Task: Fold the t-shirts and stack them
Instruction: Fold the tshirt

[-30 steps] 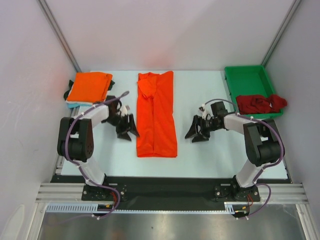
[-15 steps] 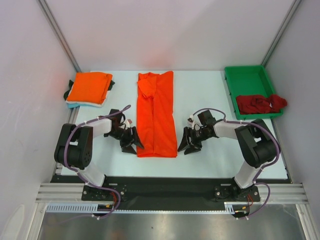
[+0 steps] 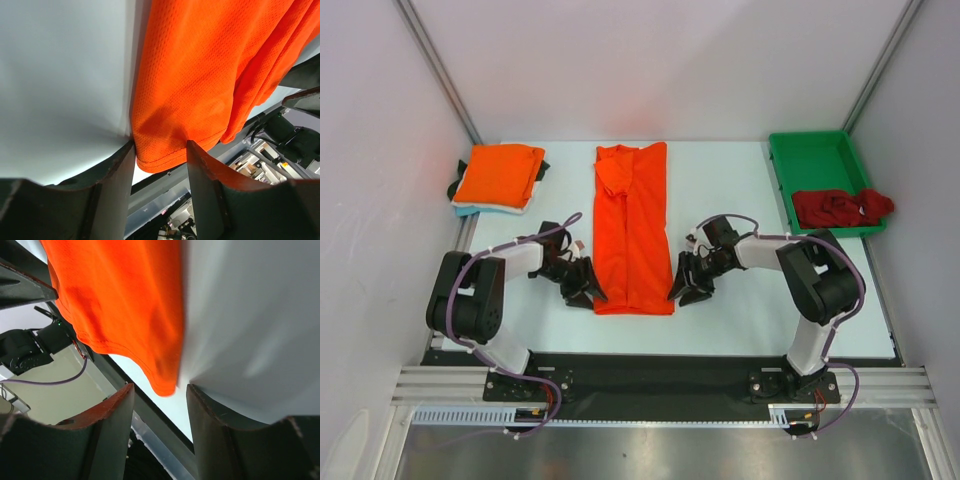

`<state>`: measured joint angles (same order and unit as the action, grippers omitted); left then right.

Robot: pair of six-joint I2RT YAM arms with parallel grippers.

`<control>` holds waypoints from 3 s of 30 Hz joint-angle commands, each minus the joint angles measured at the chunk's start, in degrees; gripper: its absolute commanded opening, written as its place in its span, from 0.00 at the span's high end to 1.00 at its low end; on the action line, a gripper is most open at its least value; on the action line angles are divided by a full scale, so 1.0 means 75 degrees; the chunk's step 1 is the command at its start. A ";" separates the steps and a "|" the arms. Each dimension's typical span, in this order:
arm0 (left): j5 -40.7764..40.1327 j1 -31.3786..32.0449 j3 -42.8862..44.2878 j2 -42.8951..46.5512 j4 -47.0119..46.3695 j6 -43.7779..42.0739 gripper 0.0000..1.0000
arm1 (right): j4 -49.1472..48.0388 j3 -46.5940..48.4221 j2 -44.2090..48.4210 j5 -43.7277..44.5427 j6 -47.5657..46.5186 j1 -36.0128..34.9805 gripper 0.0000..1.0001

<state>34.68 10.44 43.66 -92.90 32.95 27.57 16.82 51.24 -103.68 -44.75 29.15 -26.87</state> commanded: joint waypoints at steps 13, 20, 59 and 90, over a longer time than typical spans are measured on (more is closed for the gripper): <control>-0.0428 0.0202 -0.0172 0.0141 -0.0104 -0.0067 0.62 | 0.0558 0.0117 -0.0532 0.0893 0.0075 -0.0155 0.50; -0.0311 0.0284 -0.0126 0.0129 -0.0151 -0.0102 0.79 | 0.0289 0.0163 -0.0696 0.0647 0.0075 -0.0378 0.63; -0.1530 -0.0243 0.3728 0.0026 0.0505 -0.1496 1.00 | 0.0242 0.2998 0.0197 0.0307 -0.1272 0.0618 1.00; -0.0898 -0.0888 0.5184 -0.2191 0.0564 -0.2071 0.30 | 0.0818 0.3379 -0.1024 -0.0020 -0.2189 0.1439 0.31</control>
<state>22.83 3.81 86.41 -110.78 36.56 12.93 23.33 82.65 -111.87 -40.73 10.13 -14.24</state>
